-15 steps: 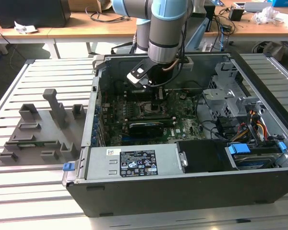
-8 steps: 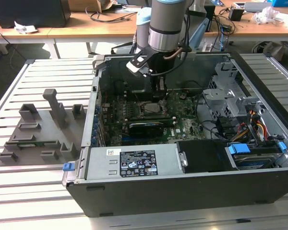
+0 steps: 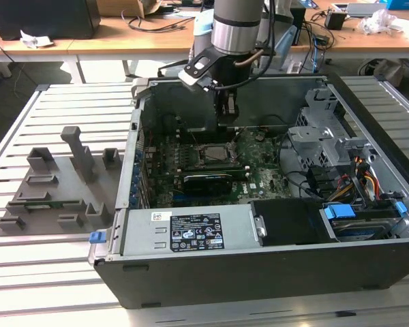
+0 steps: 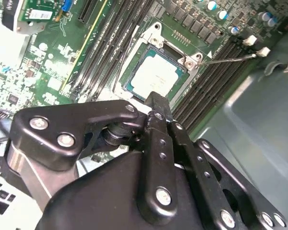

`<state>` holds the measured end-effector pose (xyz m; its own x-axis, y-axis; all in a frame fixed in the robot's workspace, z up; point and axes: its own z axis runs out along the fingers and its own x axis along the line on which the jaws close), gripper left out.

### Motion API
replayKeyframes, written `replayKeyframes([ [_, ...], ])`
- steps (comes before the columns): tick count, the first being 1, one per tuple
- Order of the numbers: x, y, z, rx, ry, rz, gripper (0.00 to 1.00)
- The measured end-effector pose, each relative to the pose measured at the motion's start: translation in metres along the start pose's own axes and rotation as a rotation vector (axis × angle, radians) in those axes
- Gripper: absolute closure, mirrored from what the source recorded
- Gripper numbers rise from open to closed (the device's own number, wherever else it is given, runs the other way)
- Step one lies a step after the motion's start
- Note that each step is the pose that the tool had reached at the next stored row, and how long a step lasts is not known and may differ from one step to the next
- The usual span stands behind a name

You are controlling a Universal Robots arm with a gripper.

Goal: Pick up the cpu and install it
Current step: 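Place the cpu into insertion slot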

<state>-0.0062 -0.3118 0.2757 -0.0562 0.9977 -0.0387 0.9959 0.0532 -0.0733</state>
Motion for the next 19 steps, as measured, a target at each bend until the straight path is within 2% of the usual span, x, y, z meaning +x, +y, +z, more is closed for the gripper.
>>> replayKeyframes([
  [4,-0.0004,-0.0008,-0.0105,0.0,0.0,0.0,0.89],
  [7,-0.0006,-0.0011,-0.0155,0.0,0.0001,0.0,0.89],
  [19,-0.0006,-0.0012,-0.0162,0.0,0.0001,0.0,0.89],
])
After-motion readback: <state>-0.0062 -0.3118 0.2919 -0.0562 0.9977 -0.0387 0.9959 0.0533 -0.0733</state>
